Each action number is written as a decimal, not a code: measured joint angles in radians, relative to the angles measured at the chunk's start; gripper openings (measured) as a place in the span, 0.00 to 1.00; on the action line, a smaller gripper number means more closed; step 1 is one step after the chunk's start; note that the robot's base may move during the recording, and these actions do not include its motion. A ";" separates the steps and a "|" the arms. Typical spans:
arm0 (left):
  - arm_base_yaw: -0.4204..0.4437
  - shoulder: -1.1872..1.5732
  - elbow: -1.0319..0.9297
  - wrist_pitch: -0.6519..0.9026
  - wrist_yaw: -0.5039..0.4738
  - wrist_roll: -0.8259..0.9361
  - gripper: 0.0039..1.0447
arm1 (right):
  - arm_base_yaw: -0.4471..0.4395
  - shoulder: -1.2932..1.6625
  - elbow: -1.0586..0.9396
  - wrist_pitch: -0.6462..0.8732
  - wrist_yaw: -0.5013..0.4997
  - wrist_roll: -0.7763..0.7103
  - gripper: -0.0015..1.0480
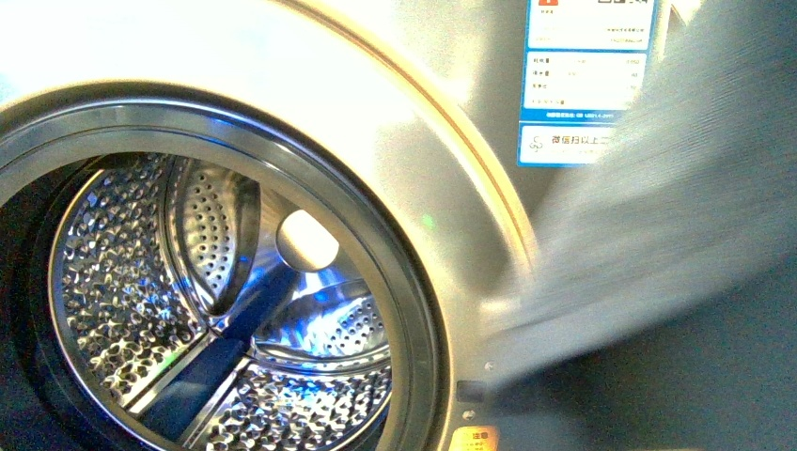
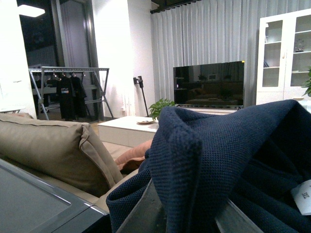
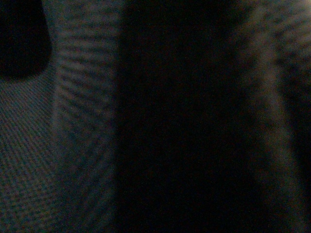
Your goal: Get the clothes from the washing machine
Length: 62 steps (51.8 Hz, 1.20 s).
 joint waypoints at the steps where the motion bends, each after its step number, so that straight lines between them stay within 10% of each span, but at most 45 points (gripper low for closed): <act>1: -0.001 0.000 0.000 0.000 0.001 0.000 0.06 | -0.039 -0.014 0.007 -0.005 -0.034 0.019 0.11; 33: 0.007 -0.016 0.010 0.002 -0.038 0.002 0.96 | -0.854 0.168 0.303 0.278 -0.545 0.570 0.11; 46: 0.007 -0.015 0.010 0.002 -0.036 0.007 0.94 | -1.182 0.362 0.480 0.415 -0.657 0.866 0.11; 62: 0.010 -0.015 0.012 0.003 -0.046 0.007 0.94 | -1.300 0.493 0.576 0.341 -0.660 0.924 0.11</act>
